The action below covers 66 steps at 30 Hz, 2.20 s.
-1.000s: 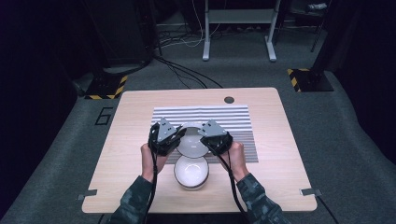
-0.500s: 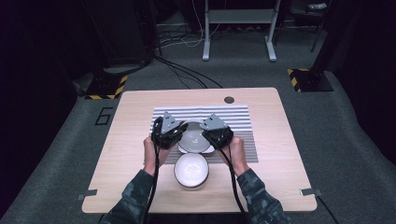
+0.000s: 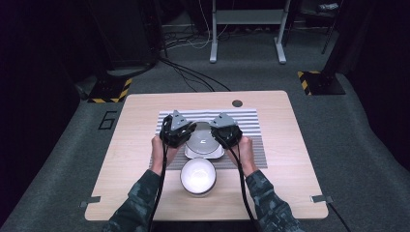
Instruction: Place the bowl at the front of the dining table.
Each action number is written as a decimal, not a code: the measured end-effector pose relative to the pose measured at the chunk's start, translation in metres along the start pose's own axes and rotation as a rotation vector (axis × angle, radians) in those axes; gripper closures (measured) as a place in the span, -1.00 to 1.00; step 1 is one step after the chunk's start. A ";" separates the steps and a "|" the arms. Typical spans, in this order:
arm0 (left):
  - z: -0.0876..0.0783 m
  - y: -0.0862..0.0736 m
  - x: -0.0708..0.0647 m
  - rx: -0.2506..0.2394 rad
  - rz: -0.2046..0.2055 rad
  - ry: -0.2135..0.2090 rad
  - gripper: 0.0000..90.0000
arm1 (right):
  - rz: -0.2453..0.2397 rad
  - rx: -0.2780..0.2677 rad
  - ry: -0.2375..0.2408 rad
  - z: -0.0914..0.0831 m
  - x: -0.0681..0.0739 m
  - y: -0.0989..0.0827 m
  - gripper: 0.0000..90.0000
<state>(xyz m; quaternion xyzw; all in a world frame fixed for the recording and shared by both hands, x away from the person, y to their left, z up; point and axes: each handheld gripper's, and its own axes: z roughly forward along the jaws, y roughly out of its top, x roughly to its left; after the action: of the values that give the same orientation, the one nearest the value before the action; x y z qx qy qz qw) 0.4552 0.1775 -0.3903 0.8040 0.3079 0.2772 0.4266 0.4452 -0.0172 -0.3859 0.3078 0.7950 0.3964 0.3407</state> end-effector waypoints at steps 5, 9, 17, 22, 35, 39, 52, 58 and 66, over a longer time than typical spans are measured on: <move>0.008 0.002 0.004 0.021 -0.007 -0.012 0.80 | 0.015 0.016 0.012 0.007 -0.005 -0.001 0.81; 0.014 0.001 0.009 0.041 -0.016 -0.023 0.80 | 0.027 0.034 0.022 0.013 -0.009 -0.002 0.82; 0.026 -0.003 0.018 0.082 -0.041 -0.045 0.80 | 0.059 0.079 0.060 0.028 -0.013 -0.004 0.82; 0.034 -0.006 0.023 0.110 -0.057 -0.055 0.80 | 0.067 0.106 0.078 0.039 -0.017 -0.006 0.82; 0.057 -0.018 0.034 0.191 -0.117 -0.093 0.80 | 0.111 0.190 0.134 0.066 -0.024 -0.015 0.82; 0.063 -0.022 0.036 0.219 -0.137 -0.107 0.80 | 0.131 0.219 0.156 0.073 -0.025 -0.019 0.82; 0.078 -0.033 0.039 0.299 -0.189 -0.136 0.80 | 0.172 0.298 0.202 0.092 -0.026 -0.028 0.81; 0.082 -0.037 0.040 0.318 -0.213 -0.143 0.80 | 0.182 0.330 0.222 0.097 -0.026 -0.031 0.82; 0.088 -0.042 0.041 0.338 -0.236 -0.155 0.80 | 0.197 0.354 0.238 0.104 -0.026 -0.034 0.81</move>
<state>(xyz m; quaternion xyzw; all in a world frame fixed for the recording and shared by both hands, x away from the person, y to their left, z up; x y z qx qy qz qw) 0.5333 0.1808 -0.4606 0.8413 0.4083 0.1069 0.3376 0.5342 -0.0107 -0.4539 0.3902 0.8527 0.3156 0.1450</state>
